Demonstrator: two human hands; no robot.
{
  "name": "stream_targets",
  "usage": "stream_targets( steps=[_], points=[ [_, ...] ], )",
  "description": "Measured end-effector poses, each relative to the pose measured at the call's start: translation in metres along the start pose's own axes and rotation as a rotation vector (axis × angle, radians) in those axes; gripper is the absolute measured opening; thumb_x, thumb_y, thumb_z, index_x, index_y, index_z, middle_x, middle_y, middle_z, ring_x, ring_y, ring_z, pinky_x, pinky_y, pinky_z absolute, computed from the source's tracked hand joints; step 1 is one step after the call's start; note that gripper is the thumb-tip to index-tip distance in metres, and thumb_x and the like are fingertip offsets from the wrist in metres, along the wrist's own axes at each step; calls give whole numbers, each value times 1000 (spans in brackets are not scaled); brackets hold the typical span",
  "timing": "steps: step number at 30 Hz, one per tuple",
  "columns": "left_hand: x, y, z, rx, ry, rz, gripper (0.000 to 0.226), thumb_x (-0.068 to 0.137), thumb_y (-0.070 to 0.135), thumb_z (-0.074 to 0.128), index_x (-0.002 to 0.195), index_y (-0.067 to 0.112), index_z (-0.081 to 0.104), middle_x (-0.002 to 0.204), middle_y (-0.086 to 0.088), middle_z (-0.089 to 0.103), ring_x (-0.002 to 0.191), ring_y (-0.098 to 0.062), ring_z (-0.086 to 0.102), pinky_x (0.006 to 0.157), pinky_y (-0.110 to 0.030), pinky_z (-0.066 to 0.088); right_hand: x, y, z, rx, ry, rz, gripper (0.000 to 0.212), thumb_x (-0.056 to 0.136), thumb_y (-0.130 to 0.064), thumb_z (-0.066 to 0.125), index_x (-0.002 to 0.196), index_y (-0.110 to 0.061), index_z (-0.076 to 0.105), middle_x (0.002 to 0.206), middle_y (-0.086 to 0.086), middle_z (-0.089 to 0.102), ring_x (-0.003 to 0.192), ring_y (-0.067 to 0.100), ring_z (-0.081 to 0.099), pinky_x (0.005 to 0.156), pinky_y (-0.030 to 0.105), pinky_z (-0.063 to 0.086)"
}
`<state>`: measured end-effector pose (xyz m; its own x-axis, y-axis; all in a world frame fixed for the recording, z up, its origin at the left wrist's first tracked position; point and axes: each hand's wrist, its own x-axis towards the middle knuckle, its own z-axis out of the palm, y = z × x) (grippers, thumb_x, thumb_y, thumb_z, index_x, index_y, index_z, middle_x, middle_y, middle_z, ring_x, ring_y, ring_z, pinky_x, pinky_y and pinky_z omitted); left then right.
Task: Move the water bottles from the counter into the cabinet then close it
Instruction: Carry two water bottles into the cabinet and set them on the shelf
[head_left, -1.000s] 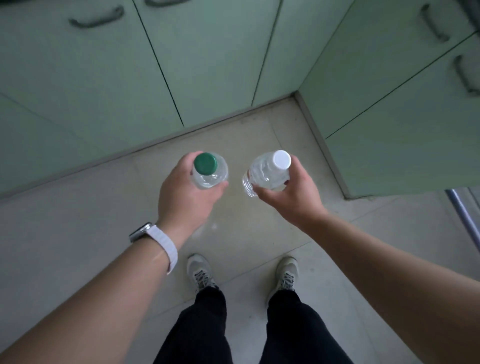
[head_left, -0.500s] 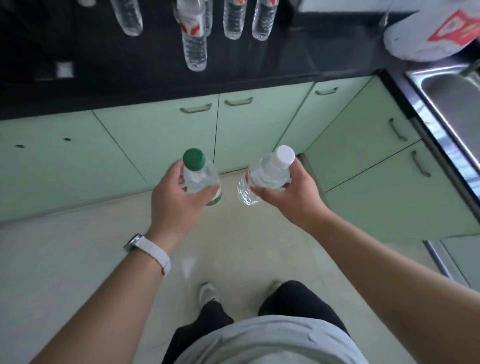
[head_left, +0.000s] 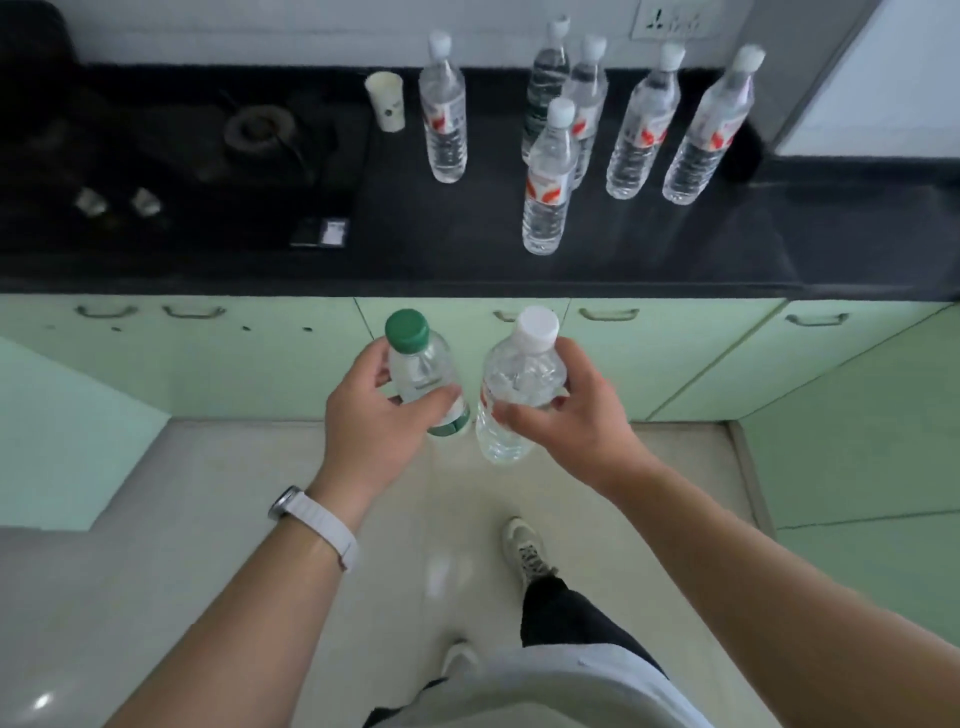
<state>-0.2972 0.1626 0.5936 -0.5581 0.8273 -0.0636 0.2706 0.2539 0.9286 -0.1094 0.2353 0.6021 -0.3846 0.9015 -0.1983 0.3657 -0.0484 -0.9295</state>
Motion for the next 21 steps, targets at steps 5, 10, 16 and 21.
stream_targets(
  steps=[5,10,16,21],
  points=[
    [22,17,-13,37,166,-87,41,71,25,90,102,36,66,98,24,71,100,2,64,79,-19,52,59,-28,-1,16,-178,-90,56,69,-31,86,110,-47,51,100,-24,65,90,-3,65,82,26,54],
    [29,27,-35,25,372,-145,39,72,23,89,99,38,65,96,26,69,95,2,65,76,-16,51,106,-55,11,1,-362,-176,56,72,-33,86,113,-47,50,105,-21,63,94,-7,60,85,24,52],
    [8,28,-70,-1,584,-210,42,73,22,88,103,41,64,100,24,69,95,7,63,71,-8,48,126,-83,56,-43,-545,-234,55,71,-33,84,112,-48,51,105,-21,63,96,-1,61,92,34,53],
    [-10,7,-107,-68,742,-279,48,73,19,88,116,28,68,105,19,72,95,5,65,68,-3,46,124,-104,110,-82,-689,-267,54,70,-31,85,113,-42,54,105,-19,64,94,-3,62,91,33,53]
  ],
)
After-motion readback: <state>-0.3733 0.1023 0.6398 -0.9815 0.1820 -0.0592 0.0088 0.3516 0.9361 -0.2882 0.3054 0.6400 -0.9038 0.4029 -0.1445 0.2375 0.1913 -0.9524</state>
